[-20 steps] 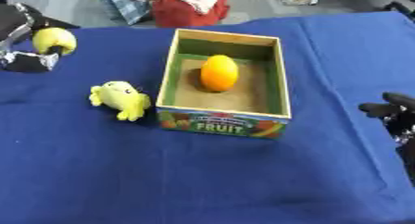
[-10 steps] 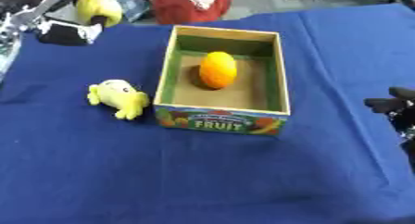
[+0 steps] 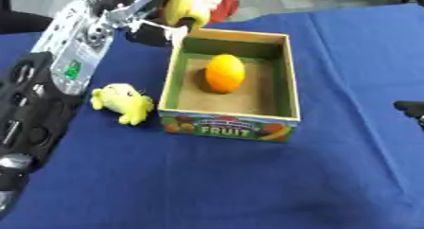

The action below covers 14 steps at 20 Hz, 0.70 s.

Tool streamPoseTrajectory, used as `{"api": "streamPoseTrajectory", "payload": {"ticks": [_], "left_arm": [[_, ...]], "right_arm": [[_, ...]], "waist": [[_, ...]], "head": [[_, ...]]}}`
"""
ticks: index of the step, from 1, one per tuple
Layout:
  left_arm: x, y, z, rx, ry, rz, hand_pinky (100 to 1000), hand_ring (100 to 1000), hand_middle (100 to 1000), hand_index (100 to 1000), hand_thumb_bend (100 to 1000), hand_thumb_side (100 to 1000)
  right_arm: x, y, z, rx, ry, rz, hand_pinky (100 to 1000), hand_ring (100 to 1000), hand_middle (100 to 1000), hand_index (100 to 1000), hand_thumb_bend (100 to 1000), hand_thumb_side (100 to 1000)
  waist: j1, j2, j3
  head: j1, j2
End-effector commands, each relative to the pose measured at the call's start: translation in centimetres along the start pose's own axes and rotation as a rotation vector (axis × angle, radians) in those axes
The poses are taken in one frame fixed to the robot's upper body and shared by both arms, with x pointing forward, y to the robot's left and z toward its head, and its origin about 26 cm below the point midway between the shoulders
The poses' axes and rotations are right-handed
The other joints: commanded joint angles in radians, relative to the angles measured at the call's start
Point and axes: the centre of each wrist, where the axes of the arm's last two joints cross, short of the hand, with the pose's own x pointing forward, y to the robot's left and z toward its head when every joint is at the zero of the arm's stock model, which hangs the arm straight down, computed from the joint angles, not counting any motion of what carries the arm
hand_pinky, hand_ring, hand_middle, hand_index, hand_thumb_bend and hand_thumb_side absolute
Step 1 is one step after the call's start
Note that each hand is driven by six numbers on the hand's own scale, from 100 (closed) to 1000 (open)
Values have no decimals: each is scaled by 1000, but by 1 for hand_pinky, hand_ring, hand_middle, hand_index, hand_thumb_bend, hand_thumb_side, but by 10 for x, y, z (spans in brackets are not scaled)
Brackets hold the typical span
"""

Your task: Pick up objects on the table and place them in the box.

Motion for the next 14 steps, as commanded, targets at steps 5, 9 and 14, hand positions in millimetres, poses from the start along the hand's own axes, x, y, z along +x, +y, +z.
{"api": "streamPoseTrajectory", "payload": {"ticks": [5,9,14], "left_arm": [[13,-21,-20,-64,-47,-31,509,501,462,469,100,252],[14,-45,-19,-151,-43,-27,516,508,465,475,100,249],[11,-64,-18,-193,-13,-60,536,525,485,505,100,246]], "right_arm": [[8,-7,-7,21,-31,10,956,799,617,838,100,1000],[9,-7,-9,24,-34,6,957,799,616,838,100,1000],[9,-6,-11,29,-36,3,957,799,616,838,100,1000]], "waist": [[-3,-13,-9],[1,-11,-14],[3,-6,-20]], "head": [[24,-18],[26,-24],[31,-28]]}}
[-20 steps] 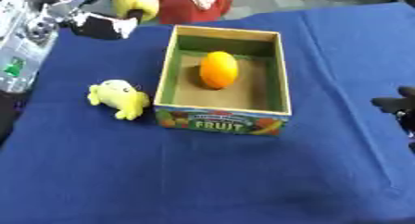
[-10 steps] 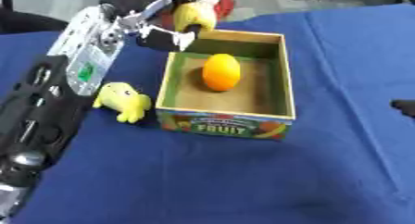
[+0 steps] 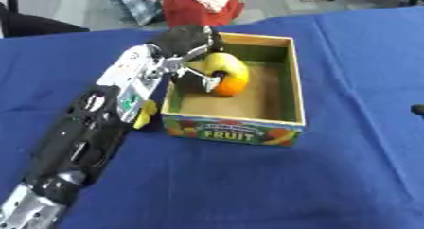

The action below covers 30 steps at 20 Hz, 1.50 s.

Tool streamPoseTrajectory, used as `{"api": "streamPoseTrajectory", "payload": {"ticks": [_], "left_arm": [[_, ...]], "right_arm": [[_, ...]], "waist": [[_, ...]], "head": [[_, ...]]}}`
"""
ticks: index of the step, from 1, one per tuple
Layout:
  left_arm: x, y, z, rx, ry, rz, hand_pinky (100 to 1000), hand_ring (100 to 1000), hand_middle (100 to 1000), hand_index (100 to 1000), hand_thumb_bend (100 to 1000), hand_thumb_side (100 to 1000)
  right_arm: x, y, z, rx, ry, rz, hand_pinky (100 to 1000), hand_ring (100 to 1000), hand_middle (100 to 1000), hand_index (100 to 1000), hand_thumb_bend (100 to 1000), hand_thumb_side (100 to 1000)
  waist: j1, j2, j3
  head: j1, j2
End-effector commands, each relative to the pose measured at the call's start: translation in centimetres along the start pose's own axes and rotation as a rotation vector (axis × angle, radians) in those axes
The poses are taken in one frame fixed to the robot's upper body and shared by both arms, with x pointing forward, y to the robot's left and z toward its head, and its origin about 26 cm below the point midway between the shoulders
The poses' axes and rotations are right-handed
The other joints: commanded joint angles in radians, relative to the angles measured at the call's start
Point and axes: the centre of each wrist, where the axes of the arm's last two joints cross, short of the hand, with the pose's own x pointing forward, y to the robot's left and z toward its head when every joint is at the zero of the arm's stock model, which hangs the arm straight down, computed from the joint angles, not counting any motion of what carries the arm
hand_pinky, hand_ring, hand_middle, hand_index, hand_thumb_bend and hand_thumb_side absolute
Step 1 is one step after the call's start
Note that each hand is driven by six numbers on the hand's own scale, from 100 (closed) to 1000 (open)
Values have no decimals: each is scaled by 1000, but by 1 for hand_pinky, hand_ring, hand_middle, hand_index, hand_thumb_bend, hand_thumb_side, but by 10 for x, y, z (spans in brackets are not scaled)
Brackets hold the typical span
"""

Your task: Pick up objects on the table and place them in the box.

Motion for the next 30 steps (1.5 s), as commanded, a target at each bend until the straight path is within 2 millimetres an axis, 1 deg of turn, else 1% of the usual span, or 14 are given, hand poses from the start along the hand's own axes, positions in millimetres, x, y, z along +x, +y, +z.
{"api": "streamPoseTrajectory", "payload": {"ticks": [1,3,5,7,8,9,10,12,13,14,16,19,24,30], "left_arm": [[-2,2,-3,5,12,-42,539,528,488,518,100,245],[-1,-2,-4,-11,12,-58,555,542,504,562,100,244],[0,-4,-5,-31,6,-78,603,586,561,678,100,246],[0,-4,-5,-56,1,-107,700,705,709,844,100,291],[1,-3,-4,-65,3,-121,731,745,755,896,100,414],[1,-2,-4,-70,5,-135,746,761,770,913,100,454],[0,0,-4,-71,11,-147,805,820,823,967,100,619],[-1,3,-2,-58,30,-159,848,869,869,1000,111,761],[-1,5,-2,-46,40,-160,858,881,882,1000,153,821],[-2,6,-2,-31,50,-157,870,895,901,1000,280,1000],[-3,8,0,7,71,-140,871,902,913,1000,390,1000],[-8,8,2,66,113,-99,867,901,917,1000,392,1000],[-15,13,9,163,141,-29,848,885,908,1000,329,1000],[-22,41,25,270,120,84,816,854,882,992,228,1000]], "right_arm": [[7,-4,-4,18,-16,16,957,799,615,838,100,1000],[7,-4,-5,18,-15,16,957,799,615,838,100,1000],[7,-4,-5,17,-15,16,957,799,615,838,100,1000],[6,-4,-4,17,-15,16,958,800,615,838,100,1000],[6,-3,-4,16,-15,16,958,800,615,838,100,1000],[6,-3,-4,16,-14,16,958,800,615,838,100,1000],[6,-3,-4,15,-13,16,958,800,615,838,100,1000],[6,-3,-4,15,-12,15,958,800,615,838,100,1000],[6,-3,-4,16,-12,14,958,800,614,838,100,1000],[6,-3,-3,16,-12,14,958,800,614,838,100,1000],[6,-3,-3,15,-11,13,958,800,614,838,100,1000],[6,-3,-2,11,-10,12,958,799,615,838,100,1000],[6,-4,-1,6,-6,13,957,797,615,838,100,1000],[5,-6,4,-7,6,20,957,797,615,838,100,1000]], "waist": [[-3,-15,-3],[-3,-14,-3],[-3,-13,-3],[-5,-12,-2],[-5,-13,-1],[-6,-13,-1],[-7,-14,0],[-8,-15,1],[-9,-15,1],[-9,-16,2],[-10,-17,2],[-12,-20,1],[-13,-26,8],[-15,-37,23]], "head": [[4,-11],[3,-11],[1,-11],[0,-10],[1,-9],[1,-9],[1,-9],[1,-9],[2,-9],[2,-9],[3,-10],[2,-10],[-6,-5],[-27,10]]}}
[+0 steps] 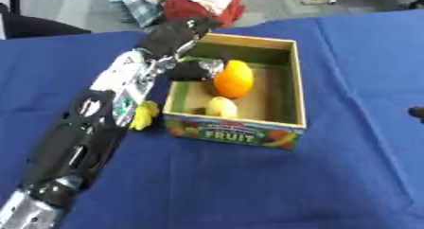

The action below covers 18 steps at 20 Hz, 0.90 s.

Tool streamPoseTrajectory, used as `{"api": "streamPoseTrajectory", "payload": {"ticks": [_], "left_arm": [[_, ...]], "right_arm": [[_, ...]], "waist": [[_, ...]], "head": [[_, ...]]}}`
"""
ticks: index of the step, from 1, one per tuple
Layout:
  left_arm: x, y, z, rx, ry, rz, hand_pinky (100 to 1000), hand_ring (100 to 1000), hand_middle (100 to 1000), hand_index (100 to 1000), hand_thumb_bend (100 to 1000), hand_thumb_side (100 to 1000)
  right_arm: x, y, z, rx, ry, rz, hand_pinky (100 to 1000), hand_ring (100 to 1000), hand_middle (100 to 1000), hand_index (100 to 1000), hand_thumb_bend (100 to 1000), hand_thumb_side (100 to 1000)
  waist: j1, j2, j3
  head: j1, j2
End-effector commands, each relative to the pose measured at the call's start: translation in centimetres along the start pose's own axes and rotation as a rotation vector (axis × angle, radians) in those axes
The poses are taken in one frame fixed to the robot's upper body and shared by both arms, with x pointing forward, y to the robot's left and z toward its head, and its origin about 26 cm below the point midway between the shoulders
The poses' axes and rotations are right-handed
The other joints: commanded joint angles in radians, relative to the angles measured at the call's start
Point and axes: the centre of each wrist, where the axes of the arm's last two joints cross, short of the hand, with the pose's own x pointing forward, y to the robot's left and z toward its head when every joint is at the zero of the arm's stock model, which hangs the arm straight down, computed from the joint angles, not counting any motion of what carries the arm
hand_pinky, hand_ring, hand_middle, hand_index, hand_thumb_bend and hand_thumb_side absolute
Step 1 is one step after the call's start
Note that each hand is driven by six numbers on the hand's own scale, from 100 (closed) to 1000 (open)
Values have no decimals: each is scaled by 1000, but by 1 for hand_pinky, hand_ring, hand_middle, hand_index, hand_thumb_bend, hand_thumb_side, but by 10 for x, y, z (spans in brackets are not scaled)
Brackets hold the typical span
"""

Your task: Pick up objects on the table and place them in the box.

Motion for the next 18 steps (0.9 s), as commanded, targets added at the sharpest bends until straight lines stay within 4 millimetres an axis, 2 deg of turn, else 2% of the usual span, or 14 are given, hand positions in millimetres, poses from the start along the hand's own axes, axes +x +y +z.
{"api": "streamPoseTrajectory", "payload": {"ticks": [1,3,5,6,10,13,18], "left_arm": [[-7,35,6,91,-3,37,811,849,878,988,222,1000],[-7,46,11,128,-15,86,797,834,867,979,203,1000],[-7,58,18,166,-28,142,777,816,852,969,116,1000],[-7,63,22,185,-31,178,768,807,845,965,100,1000],[-8,81,44,200,-44,284,760,798,835,961,100,1000],[-11,92,62,159,-59,281,768,805,839,963,100,1000],[-17,101,83,29,-84,145,794,830,855,976,121,1000]], "right_arm": [[6,-6,-1,0,-13,23,957,797,615,838,100,1000],[6,-6,1,-5,-11,26,957,796,615,838,100,1000],[6,-7,3,-11,-9,29,957,796,615,838,100,1000],[6,-7,4,-14,-7,31,956,796,615,838,100,1000],[6,-9,9,-29,0,41,956,796,615,837,100,1000],[5,-9,11,-35,5,48,956,796,615,837,100,1000],[5,-8,14,-38,10,55,956,797,615,837,100,1000]], "waist": [[-8,-25,5],[-11,-29,11],[-14,-33,19],[-15,-35,24],[-20,-44,45],[-22,-48,61],[-28,-51,74]], "head": [[-12,8],[-18,12],[-24,17],[-28,20],[-48,27],[-58,32],[-69,34]]}}
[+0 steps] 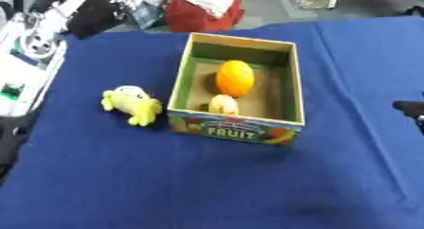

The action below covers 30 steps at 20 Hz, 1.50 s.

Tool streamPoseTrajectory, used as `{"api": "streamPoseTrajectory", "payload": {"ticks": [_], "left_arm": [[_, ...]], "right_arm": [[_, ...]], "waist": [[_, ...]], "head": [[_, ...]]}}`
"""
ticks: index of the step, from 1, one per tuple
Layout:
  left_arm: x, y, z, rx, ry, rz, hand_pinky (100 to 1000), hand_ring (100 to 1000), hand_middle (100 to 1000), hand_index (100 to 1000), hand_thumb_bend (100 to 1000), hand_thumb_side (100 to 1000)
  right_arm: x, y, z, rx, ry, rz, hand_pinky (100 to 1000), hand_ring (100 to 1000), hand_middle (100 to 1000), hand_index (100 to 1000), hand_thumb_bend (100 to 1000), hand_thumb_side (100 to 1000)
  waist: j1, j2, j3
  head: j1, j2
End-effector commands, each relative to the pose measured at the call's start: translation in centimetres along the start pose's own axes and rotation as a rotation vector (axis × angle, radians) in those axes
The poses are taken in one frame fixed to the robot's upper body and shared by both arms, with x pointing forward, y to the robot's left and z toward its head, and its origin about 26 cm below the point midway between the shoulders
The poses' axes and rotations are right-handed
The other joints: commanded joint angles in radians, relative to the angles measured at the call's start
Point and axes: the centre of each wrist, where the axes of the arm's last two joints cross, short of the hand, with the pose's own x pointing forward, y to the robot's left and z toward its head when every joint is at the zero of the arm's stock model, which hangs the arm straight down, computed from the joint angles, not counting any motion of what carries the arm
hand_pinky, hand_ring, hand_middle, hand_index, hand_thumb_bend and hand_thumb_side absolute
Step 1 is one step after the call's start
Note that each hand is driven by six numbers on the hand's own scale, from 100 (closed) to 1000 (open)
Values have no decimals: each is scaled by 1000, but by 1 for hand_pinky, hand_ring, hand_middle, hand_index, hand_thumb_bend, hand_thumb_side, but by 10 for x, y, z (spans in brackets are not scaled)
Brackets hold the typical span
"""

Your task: Pick up objects on the table and place them in the box.

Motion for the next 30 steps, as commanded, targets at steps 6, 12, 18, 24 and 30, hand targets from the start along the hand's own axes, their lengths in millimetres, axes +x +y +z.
{"api": "streamPoseTrajectory", "payload": {"ticks": [6,12,18,24,30], "left_arm": [[-12,16,18,-205,18,-182,817,852,873,994,100,1000],[-33,5,24,-337,83,-216,823,858,877,998,100,935],[-58,-10,32,-488,131,-254,836,872,886,1000,141,918],[-74,-20,36,-584,164,-272,852,885,898,1000,302,1000],[-90,-30,37,-673,209,-293,876,903,913,1000,497,1000]], "right_arm": [[5,-3,-1,11,-15,39,956,797,614,837,100,1000],[4,-2,1,7,-15,40,956,798,614,837,100,1000],[4,-1,3,4,-16,39,955,798,614,837,100,1000],[3,0,3,3,-16,37,955,798,613,836,100,1000],[3,2,3,4,-13,36,956,798,612,836,100,1000]], "waist": [[-14,-19,7],[-22,-20,7],[-26,-22,6],[-28,-21,3],[-28,-17,-2]], "head": [[-23,4],[-32,0],[-35,-7],[-34,-10],[-26,-9]]}}
